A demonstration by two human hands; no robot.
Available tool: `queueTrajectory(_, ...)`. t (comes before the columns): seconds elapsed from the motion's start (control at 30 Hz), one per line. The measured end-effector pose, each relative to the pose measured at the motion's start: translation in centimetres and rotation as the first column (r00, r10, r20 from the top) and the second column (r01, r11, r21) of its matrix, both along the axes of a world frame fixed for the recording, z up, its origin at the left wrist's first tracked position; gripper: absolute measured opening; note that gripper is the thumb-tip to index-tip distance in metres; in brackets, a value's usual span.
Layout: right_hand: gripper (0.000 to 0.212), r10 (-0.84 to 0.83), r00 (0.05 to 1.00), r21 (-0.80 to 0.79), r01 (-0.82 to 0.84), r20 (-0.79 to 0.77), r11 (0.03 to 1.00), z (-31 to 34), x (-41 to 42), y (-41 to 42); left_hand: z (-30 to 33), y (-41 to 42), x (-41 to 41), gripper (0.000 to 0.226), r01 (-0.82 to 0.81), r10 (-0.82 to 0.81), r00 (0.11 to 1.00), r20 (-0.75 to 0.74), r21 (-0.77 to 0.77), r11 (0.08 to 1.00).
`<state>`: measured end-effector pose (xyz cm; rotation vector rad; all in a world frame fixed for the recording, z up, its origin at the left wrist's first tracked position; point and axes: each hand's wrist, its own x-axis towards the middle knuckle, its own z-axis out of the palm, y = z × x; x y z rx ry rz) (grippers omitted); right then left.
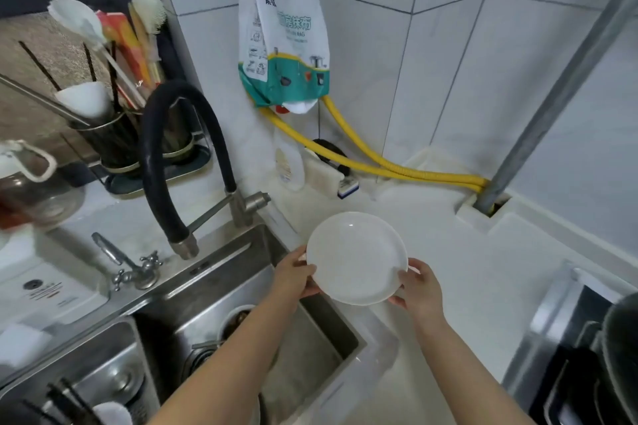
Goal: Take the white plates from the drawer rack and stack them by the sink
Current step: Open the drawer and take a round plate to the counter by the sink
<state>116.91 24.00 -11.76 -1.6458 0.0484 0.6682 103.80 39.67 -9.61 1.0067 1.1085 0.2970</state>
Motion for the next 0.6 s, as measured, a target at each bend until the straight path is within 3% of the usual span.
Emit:
queueTrajectory(0.27,0.031,-0.011,0.994,0.075,0.02,-0.11,0.997,-2.1,4.6,3.3,-2.3,2.7,4.4,0.054,-0.039,0.039,0.998,-0.049,0.004,0.999)
queueTrajectory(0.6,0.024,-0.034,0.992,0.0,0.034,-0.125,0.999,-4.2,7.2,5.4,-4.3,4.3,6.5,0.052,-0.051,0.052,0.995,-0.088,0.016,0.999)
